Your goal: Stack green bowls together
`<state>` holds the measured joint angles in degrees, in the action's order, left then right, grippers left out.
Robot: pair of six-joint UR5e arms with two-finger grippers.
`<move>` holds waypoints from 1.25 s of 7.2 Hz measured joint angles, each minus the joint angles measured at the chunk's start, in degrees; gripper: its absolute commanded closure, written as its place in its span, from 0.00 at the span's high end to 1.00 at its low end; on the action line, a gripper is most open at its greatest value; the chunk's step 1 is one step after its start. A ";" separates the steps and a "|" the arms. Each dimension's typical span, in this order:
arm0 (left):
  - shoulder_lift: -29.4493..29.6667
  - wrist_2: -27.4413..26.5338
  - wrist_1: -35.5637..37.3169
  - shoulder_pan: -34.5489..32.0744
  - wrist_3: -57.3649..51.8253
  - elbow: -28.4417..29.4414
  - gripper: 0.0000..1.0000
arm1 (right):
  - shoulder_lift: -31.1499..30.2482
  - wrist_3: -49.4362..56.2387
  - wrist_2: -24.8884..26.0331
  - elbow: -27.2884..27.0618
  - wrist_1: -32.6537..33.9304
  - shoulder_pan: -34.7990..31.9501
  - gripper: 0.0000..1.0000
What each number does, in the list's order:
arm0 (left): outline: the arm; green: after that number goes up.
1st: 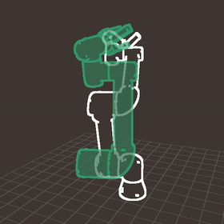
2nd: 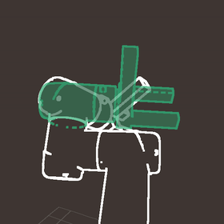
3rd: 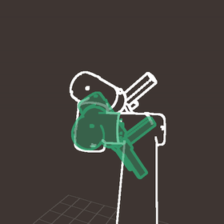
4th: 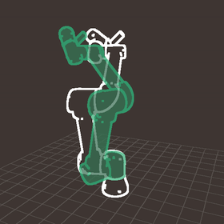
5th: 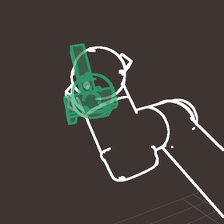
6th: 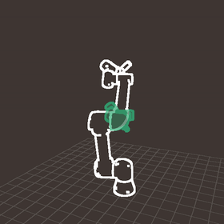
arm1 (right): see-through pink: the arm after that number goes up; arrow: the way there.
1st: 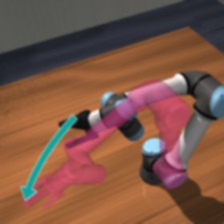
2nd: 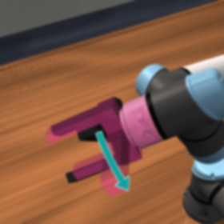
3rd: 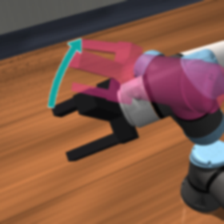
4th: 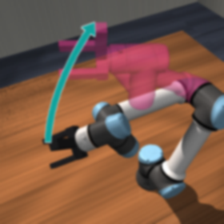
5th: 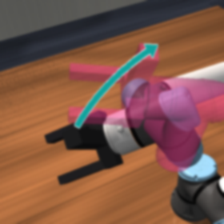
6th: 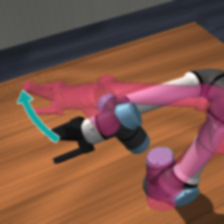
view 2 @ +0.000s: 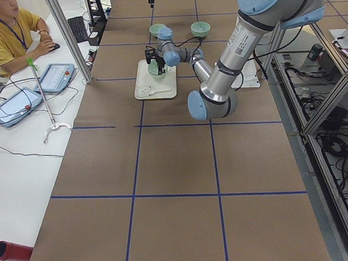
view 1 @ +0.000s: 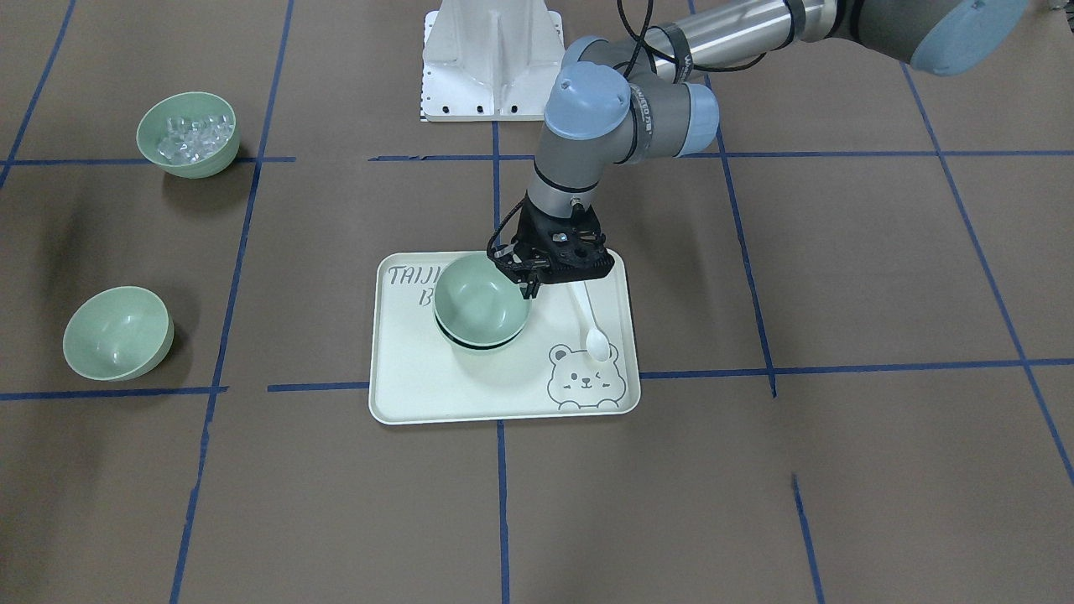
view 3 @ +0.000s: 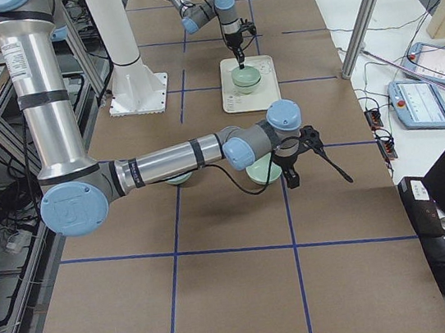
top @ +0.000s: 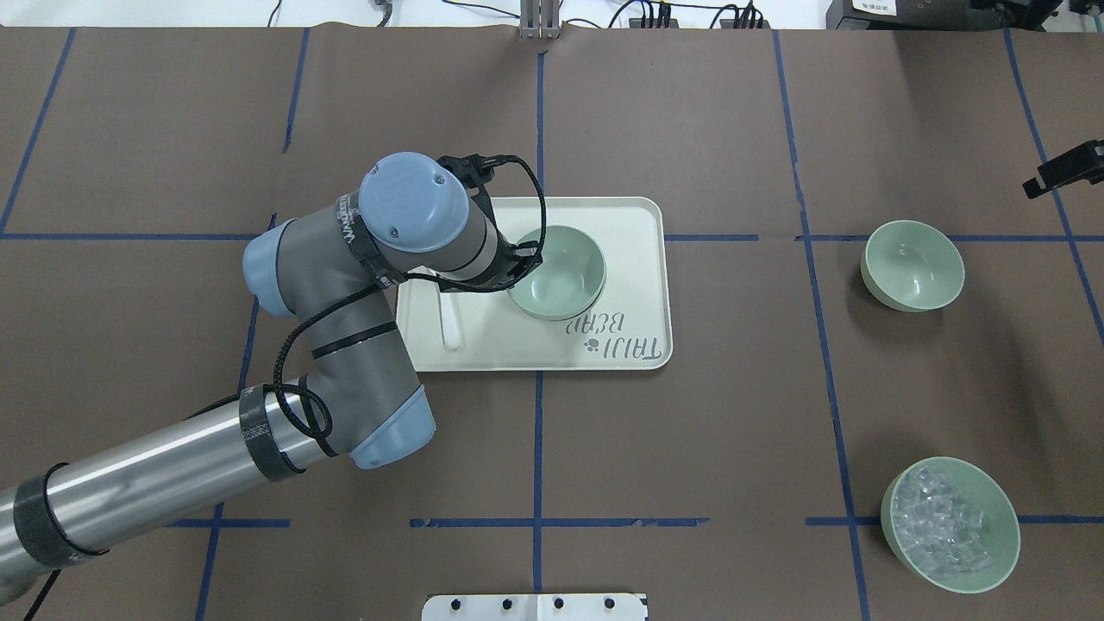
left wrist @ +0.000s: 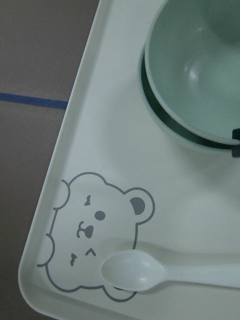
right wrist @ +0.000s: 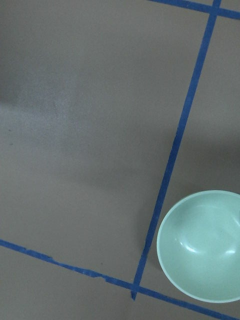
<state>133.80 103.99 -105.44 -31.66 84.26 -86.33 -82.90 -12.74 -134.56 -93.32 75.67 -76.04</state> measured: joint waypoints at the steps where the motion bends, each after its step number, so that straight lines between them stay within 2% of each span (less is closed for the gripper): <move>1: 0.02 -0.06 0.33 0.01 -0.06 -0.03 0.00 | 0.01 0.00 0.00 0.02 0.00 0.01 1.00; 7: 0.32 -0.14 0.48 0.05 0.14 0.22 0.00 | -0.03 0.00 0.00 0.07 0.00 -0.02 1.00; 8: 0.31 -0.13 0.44 0.07 0.18 0.29 0.11 | -0.02 0.00 0.00 0.07 0.00 0.00 1.00; 9: 0.27 -0.11 0.40 0.08 0.16 0.33 0.27 | -0.02 0.00 0.00 0.07 0.00 0.01 1.00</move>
<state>134.07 103.88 -105.04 -31.58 84.42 -86.00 -82.92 -12.74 -134.56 -93.25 75.67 -76.03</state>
